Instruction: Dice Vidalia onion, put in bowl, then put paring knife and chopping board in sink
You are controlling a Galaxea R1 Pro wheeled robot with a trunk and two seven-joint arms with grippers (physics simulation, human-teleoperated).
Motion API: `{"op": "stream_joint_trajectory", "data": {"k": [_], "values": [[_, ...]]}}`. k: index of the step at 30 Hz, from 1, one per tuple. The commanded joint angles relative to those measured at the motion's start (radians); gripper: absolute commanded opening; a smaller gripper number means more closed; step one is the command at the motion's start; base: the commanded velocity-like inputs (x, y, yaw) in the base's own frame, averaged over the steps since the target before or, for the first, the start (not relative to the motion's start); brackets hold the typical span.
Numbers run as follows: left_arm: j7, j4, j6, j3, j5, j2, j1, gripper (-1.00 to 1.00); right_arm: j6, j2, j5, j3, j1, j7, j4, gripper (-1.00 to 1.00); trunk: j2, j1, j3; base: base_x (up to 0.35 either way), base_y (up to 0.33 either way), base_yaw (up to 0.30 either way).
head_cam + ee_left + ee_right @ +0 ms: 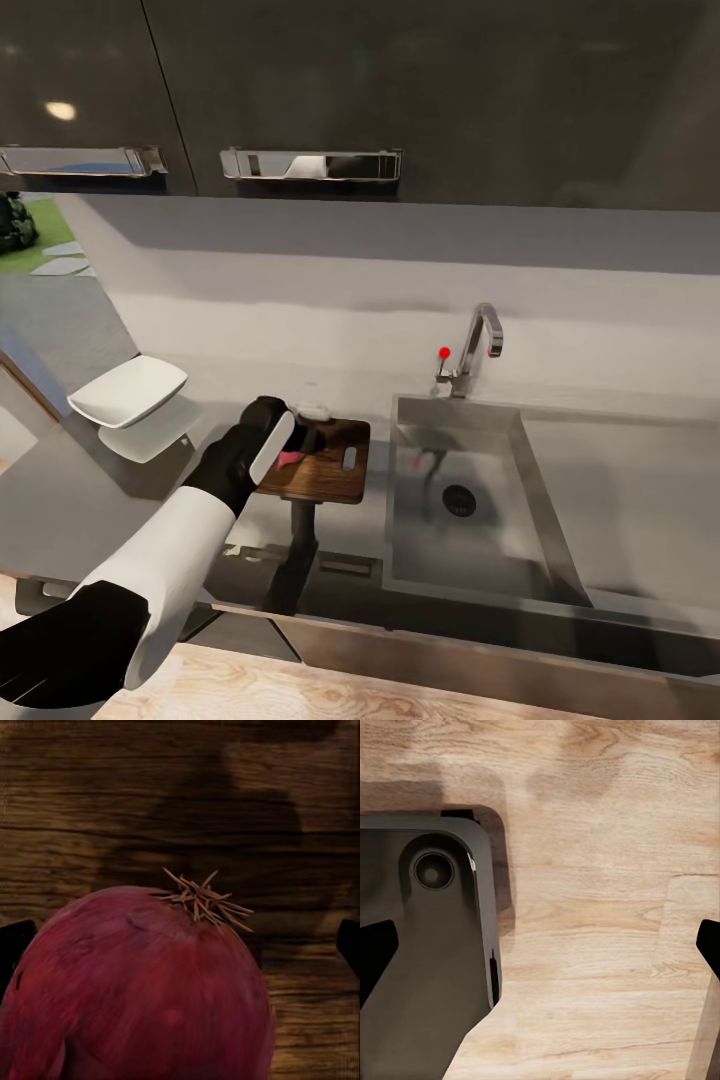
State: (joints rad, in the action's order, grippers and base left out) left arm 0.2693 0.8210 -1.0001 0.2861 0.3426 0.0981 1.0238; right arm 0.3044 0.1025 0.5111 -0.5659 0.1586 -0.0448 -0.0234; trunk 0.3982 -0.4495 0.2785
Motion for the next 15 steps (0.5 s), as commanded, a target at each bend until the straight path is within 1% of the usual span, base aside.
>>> {"op": "stream_joint_trajectory", "data": {"k": [1,4,5,7,8,11,15], "values": [[0.010,0.006,-0.003,0.002,0.011,-0.001,0.001,1.00,0.004,0.000,0.010,-0.006,0.001,-0.005,0.002,1.00,0.002,-0.001,0.002,0.000,0.000,0.000],[0.010,0.070,-0.006,0.001,0.010,-0.004,0.001,1.00,0.004,0.000,0.010,-0.006,0.001,-0.005,0.002,1.00,0.002,-0.001,0.002,0.000,0.000,0.000],[0.010,0.107,-0.007,0.002,0.011,-0.008,0.001,1.00,0.004,0.000,0.010,-0.006,0.001,-0.004,0.002,1.00,0.002,-0.001,0.002,0.000,0.000,0.000],[0.011,0.208,-0.011,0.004,0.012,-0.023,0.001,1.00,0.004,0.000,0.010,-0.006,0.001,-0.004,0.002,1.00,0.002,-0.001,0.002,0.000,0.000,0.000],[0.011,0.227,-0.011,0.005,0.012,-0.025,0.001,1.00,0.004,0.000,0.010,-0.006,0.001,-0.005,0.002,1.00,0.002,-0.001,0.002,0.000,0.000,0.000],[0.011,0.248,-0.012,0.005,0.012,-0.029,0.001,1.00,0.004,0.000,0.010,-0.006,0.001,-0.004,0.002,1.00,0.002,-0.001,0.002,0.000,0.000,0.000],[0.011,0.260,-0.012,0.005,0.012,-0.043,0.001,1.00,0.004,0.000,0.010,-0.006,0.001,-0.004,0.002,1.00,0.002,-0.001,0.002,0.000,0.000,0.000]]}}
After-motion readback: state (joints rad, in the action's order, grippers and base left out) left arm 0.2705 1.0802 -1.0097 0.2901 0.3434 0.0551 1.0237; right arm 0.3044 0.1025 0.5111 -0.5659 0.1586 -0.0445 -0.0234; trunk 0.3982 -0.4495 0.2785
